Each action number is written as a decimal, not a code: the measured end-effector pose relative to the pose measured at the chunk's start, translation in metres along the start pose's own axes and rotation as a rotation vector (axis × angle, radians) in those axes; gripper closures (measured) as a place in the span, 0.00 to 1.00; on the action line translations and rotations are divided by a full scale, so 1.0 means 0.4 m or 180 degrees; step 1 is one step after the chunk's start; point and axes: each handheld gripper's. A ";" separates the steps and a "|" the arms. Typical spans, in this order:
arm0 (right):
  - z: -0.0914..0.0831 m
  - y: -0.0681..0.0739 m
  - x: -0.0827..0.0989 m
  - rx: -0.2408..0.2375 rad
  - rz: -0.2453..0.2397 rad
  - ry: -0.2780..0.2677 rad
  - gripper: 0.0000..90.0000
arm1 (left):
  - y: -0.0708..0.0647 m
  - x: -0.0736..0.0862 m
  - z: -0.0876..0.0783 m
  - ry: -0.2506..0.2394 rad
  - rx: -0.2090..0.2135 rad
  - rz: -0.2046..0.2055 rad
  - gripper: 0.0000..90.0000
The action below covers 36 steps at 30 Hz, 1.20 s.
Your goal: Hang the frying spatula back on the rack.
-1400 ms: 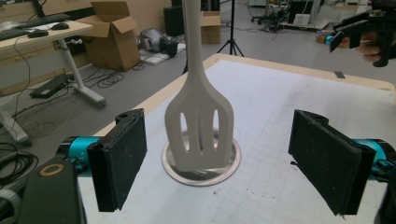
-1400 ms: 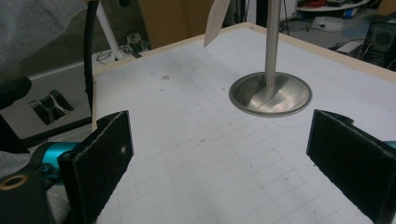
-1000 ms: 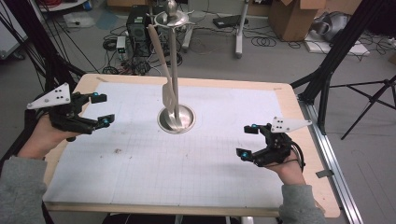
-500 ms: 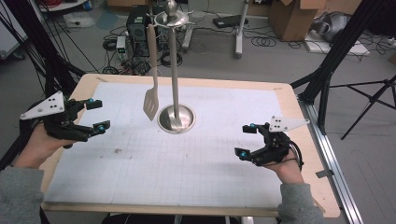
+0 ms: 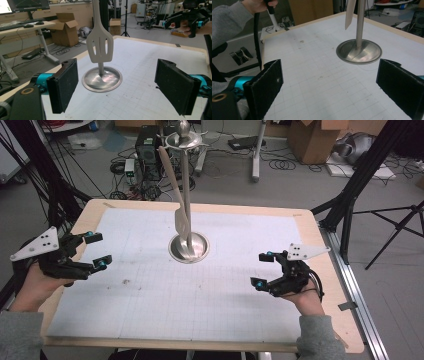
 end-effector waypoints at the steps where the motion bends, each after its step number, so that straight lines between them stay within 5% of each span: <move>1: 0.001 0.000 0.000 -0.0001 -0.0001 0.0006 0.07 | -0.001 0.003 -0.004 0.0001 -0.0017 0.0009 0.22; 36: 0.007 0.008 -0.008 -0.0022 -0.0053 0.0025 0.07 | 0.017 0.078 -0.090 -0.0044 -0.0493 -0.0072 0.20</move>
Point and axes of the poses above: each handheld gripper's, and its own axes: z roughly forward along the jaws, x roughly out of its underside, y roughly to its left, and after that the axes turned 15 degrees about -z, right-handed
